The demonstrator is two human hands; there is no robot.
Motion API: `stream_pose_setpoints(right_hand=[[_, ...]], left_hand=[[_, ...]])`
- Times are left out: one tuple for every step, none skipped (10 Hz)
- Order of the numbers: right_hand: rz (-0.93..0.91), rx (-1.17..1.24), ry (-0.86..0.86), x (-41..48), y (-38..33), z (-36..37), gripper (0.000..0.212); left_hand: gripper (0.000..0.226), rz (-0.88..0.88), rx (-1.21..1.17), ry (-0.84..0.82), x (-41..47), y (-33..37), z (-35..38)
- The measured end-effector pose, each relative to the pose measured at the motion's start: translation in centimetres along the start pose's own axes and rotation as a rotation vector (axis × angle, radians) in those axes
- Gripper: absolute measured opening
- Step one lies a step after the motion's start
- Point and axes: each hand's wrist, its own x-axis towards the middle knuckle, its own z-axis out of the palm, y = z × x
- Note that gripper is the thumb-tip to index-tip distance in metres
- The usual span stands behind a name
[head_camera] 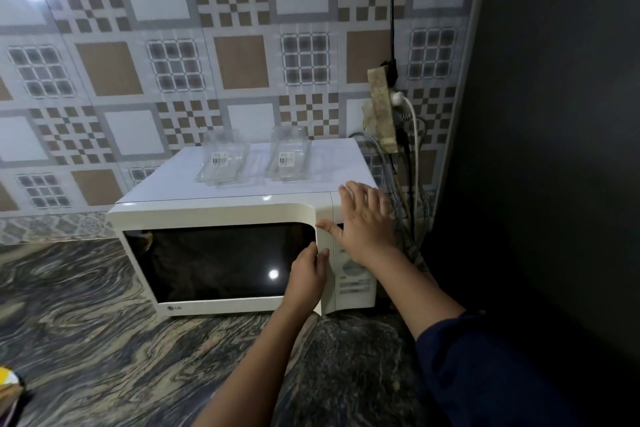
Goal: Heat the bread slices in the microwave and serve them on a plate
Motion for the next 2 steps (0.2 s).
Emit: stream_pose_setpoints(right_hand=[[-0.025,0.069,-0.072,0.2,0.1,-0.9,0.097],[-0.069,0.016,0.084,-2.6,0.3,0.5,0.074]], left_hand=[[0.019,0.005,0.029,-0.015,0.0,0.9,-0.5],[0.014,0.058,0.010,-0.092,-1.8,0.2,-0.5]])
